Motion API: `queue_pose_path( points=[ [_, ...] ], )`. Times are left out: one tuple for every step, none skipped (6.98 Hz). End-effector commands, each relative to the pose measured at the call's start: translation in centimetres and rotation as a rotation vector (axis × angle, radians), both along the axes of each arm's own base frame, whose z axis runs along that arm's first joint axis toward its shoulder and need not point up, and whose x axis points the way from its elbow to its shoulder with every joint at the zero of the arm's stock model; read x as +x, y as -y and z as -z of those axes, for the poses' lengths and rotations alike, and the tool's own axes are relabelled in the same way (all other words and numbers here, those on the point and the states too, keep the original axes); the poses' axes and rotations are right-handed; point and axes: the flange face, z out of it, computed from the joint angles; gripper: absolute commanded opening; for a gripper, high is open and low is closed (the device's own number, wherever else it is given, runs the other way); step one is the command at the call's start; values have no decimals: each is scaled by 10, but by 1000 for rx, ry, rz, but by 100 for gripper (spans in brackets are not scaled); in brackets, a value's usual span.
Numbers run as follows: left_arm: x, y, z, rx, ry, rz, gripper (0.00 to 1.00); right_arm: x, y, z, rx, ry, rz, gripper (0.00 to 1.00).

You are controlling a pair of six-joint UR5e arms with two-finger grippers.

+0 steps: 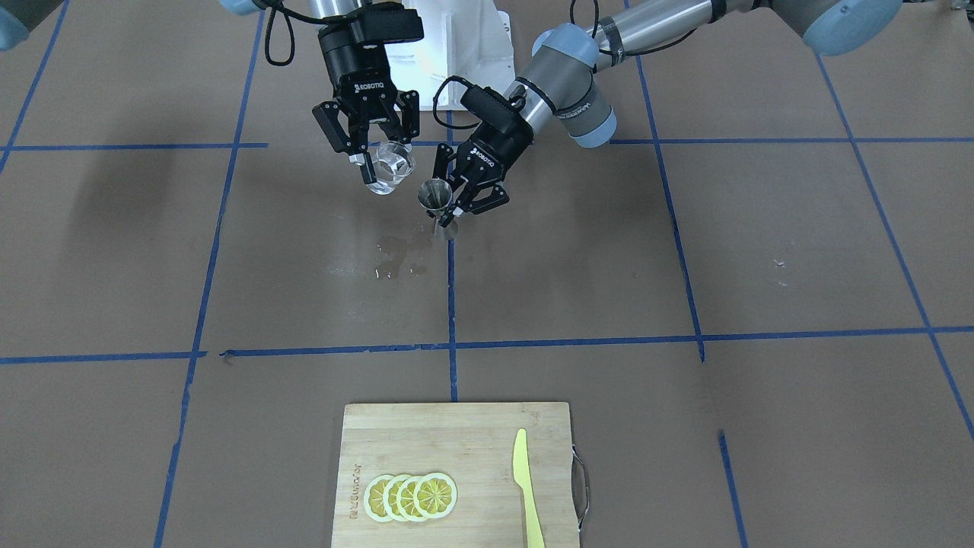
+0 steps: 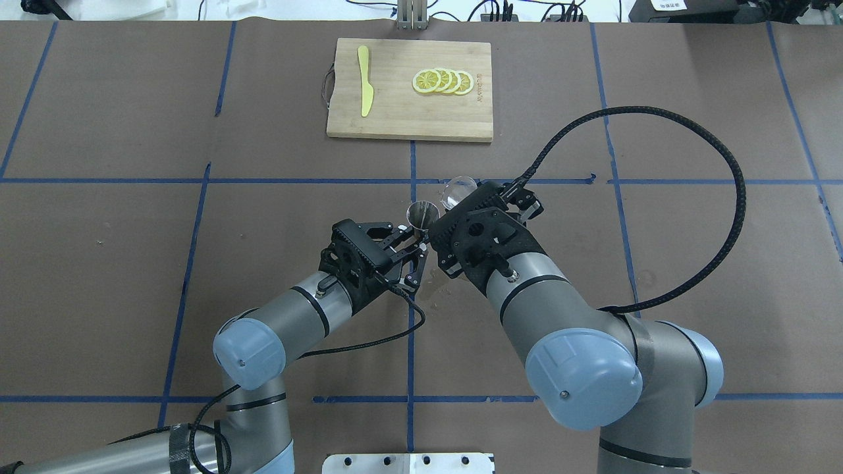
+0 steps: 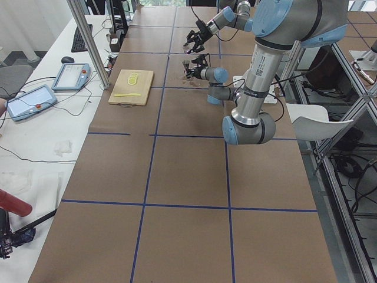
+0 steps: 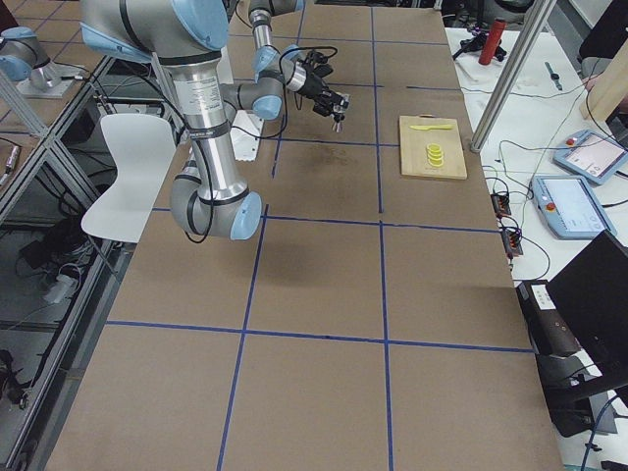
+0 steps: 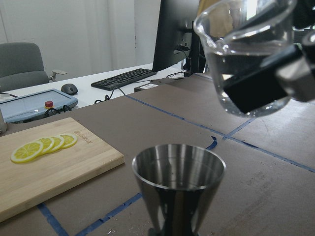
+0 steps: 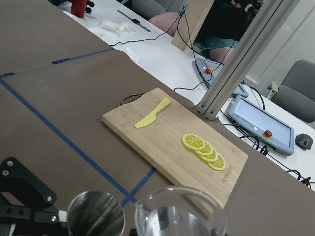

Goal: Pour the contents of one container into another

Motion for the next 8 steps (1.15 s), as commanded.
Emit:
queue_pose_path(
  points=[
    [1, 0, 4, 2, -6, 0, 0, 6, -3, 3, 5, -71, 12, 22],
    [2, -1, 4, 1, -5, -2, 0, 5, -4, 3, 13, -84, 19, 22],
    [3, 0, 8, 3, -9, -2, 0, 4, -5, 3, 14, -89, 23, 22],
    [10, 2, 12, 2, -8, -2, 0, 4, -5, 3, 14, -92, 23, 22],
    [12, 2, 12, 2, -6, -2, 0, 4, -6, 3, 14, -92, 24, 22],
    [13, 1, 12, 1, -5, -3, 0, 3, -5, 2, 13, -98, 25, 22],
    [15, 1, 13, 2, -6, -5, 0, 2, -6, 6, 20, -109, 30, 22],
    [16, 0, 17, 3, -12, -6, 0, 1, -5, 6, 18, -122, 29, 22]
  ],
)
